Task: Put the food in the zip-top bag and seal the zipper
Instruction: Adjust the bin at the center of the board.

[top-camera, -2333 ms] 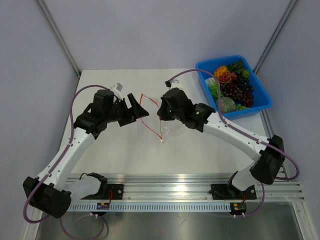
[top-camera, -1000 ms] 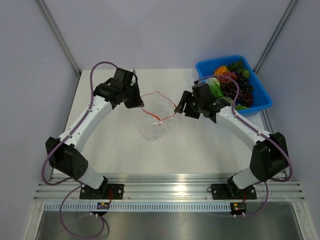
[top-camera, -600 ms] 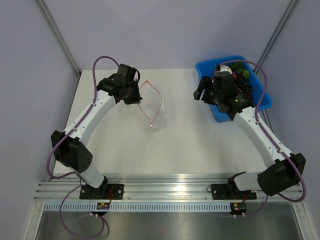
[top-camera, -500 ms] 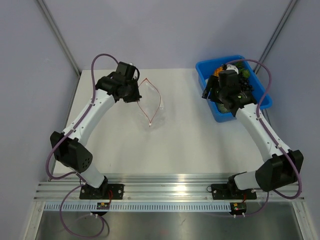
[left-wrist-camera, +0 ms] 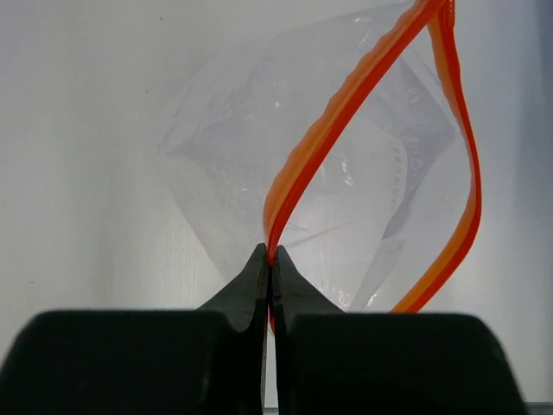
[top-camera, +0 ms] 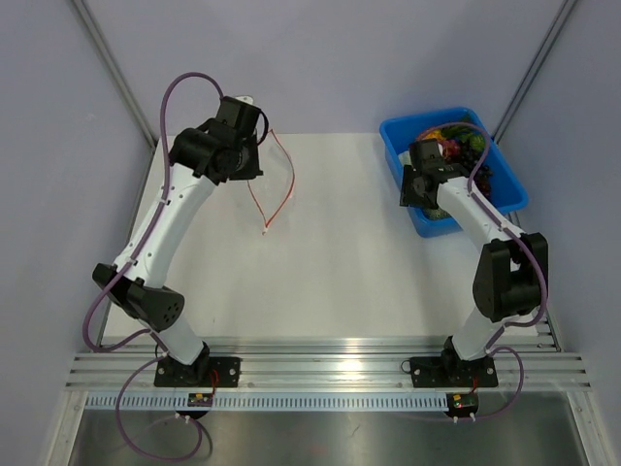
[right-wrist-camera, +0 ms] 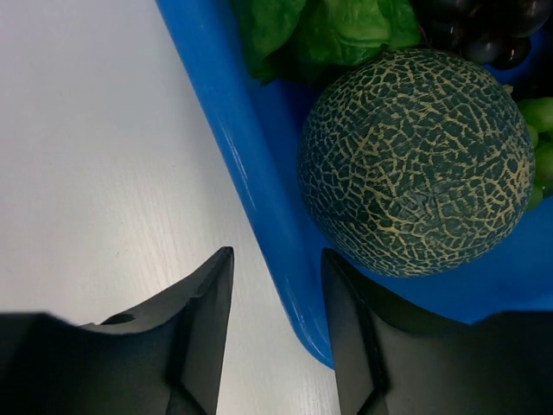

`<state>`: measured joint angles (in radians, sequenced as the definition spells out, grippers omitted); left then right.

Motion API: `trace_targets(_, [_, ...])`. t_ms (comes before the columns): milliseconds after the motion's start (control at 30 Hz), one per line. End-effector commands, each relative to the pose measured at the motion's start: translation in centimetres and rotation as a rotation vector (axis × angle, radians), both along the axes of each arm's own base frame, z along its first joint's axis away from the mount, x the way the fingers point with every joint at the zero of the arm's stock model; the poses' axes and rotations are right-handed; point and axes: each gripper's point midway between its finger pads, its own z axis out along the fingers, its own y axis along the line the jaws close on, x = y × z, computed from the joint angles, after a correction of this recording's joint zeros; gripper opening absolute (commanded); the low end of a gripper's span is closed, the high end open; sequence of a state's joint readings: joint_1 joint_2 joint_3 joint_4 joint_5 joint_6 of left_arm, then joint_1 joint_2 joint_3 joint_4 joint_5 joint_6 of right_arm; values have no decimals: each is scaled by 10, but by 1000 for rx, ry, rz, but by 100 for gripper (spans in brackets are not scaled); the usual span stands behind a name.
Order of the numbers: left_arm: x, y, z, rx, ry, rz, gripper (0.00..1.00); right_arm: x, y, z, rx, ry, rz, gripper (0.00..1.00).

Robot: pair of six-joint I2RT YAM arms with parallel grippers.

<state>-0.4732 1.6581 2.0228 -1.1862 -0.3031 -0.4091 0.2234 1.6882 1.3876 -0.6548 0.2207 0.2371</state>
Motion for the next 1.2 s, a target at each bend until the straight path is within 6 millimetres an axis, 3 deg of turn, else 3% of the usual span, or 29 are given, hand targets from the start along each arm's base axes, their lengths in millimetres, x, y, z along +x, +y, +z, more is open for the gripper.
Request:
trace_targets(0, [-5,13,-2,106,10,18,0,4,-12,-3,-76,6,4,51])
trace_targets(233, [-5,3,-10,88,19,-12,0,-5,9,-1,47,1,39,16])
trace_targets(333, [-4,-2,-16,76,29,-26,0,-7,24,4,128,-3,61,8])
trace_targets(467, [-4,-8,-23,81,44,-37,0,-14,28,8,170,9,28,0])
trace_targets(733, [-2,-22,-25,64,40,-63,0,-40,43,16,252,20,1,0])
trace_targets(967, [1,-61,-34,49,46,-119,0,-63,68,26,332,5,16,0])
trace_targets(1100, [7,-66,-42,51,61,-118,0,-63,58,47,298,-51,13,33])
trace_targets(1167, [8,-62,-41,76,56,-111,0,-60,50,69,262,-107,9,47])
